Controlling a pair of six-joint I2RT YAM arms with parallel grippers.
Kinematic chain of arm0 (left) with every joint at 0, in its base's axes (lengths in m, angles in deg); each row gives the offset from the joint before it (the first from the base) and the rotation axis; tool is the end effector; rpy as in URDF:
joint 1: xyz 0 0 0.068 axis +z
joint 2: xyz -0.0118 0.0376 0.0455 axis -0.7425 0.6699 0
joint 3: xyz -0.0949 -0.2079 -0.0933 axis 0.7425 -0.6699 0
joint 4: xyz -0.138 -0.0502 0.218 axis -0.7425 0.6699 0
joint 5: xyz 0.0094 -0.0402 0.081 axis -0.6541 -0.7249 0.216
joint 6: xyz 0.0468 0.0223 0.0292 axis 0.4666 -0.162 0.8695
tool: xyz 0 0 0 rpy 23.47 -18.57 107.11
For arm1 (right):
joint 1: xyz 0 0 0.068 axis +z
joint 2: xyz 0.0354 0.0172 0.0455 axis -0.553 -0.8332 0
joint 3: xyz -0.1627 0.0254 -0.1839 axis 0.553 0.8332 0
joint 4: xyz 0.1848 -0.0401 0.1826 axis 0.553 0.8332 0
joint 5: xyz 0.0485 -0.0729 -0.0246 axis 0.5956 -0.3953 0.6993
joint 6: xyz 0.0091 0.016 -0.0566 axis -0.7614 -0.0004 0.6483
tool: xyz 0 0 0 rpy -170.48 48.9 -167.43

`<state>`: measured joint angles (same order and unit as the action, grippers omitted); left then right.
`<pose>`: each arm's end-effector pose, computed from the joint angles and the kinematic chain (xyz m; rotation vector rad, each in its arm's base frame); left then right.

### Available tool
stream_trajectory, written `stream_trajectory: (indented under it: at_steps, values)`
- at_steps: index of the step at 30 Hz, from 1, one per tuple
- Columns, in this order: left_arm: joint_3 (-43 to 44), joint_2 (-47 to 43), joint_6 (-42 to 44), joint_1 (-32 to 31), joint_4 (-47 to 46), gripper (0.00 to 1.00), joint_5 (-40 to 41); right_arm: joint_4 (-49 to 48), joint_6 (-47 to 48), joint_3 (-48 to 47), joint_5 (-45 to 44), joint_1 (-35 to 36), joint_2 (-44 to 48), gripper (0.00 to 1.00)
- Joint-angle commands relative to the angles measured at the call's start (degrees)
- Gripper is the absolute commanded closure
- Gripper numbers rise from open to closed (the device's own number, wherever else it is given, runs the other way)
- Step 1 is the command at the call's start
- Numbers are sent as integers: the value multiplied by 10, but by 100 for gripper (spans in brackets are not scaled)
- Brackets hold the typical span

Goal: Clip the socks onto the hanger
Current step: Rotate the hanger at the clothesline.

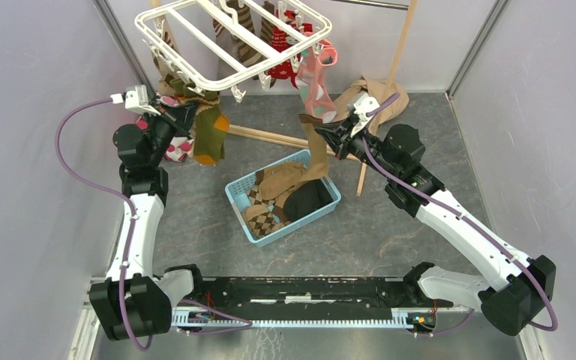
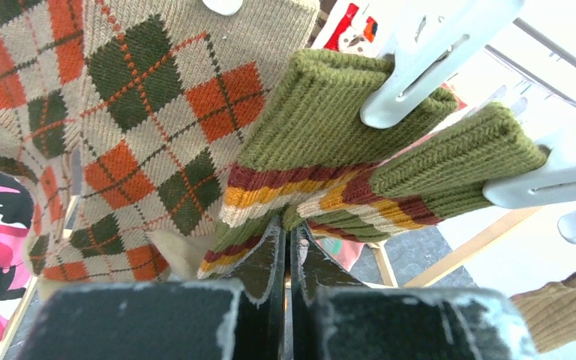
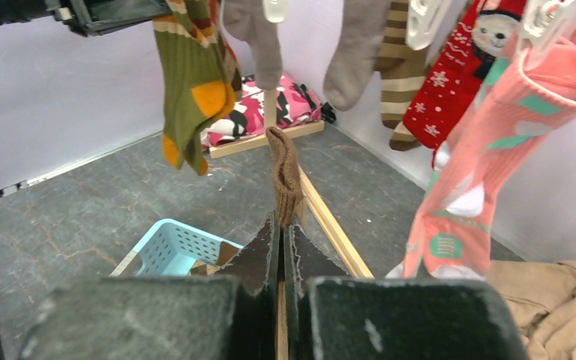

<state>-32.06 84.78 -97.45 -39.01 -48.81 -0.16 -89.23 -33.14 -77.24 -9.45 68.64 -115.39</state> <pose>0.2714 0.0226 0.3580 -0.1065 1.4522 -0.6543 0.2265 0.1731 0.3733 -0.6478 1.3758 0.7146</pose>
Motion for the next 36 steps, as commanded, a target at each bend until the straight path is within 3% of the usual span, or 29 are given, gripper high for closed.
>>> stream_trajectory:
  at_steps: [1,18,30,36]
  values:
    - [1,-9,-26,2,-19,98,-18,-9,1,-23,-48,-2,0,100]
    - [-17,-47,-49,2,19,95,-6,-13,1,-11,-43,-2,2,100]
    - [-27,-70,-92,2,26,78,-17,-41,-55,-25,41,-2,-44,100]
    - [-30,-92,-96,2,54,65,-15,-54,-73,-41,48,13,-77,100]
